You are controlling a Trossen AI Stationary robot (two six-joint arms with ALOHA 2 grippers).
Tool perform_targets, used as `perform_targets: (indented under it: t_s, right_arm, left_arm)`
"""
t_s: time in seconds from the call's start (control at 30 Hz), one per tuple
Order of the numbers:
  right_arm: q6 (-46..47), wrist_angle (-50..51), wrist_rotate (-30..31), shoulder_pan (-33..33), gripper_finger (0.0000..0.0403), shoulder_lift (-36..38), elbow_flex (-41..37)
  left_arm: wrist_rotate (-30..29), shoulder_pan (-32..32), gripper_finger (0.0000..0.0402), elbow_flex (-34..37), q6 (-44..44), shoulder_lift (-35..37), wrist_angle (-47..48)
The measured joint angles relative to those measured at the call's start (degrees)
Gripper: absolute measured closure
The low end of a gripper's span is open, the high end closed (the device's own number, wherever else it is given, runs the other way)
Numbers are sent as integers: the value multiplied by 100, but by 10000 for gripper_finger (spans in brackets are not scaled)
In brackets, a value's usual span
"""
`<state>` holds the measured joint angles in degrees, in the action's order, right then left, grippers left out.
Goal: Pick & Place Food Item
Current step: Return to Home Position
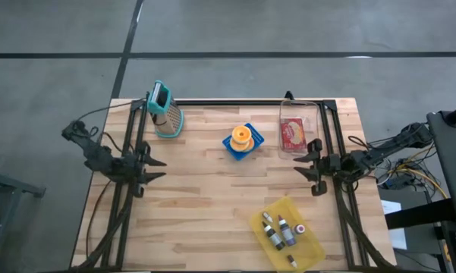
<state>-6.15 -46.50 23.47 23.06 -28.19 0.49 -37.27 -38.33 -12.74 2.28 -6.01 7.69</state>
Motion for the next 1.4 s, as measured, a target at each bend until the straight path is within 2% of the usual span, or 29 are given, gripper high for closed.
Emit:
perform_targets:
  t_s: [0.1,0.47,0.67,1.03,1.4]
  right_arm:
    - [4,58,1,1,277,1,2]
    - [17,289,-135,-8,277,45,2]
    - [-29,620,-150,-8,277,33,4]
    - [-155,1090,-149,-8,277,29,4]
    - [-152,1121,-148,-8,277,32,4]
  left_arm:
    - [-5,0,252,224,-102,625,185]
    - [7,7,252,397,281,592,711]
    - [270,7,252,757,395,582,641]
    - [257,11,252,772,351,585,587]
    - [257,11,252,775,354,583,593]
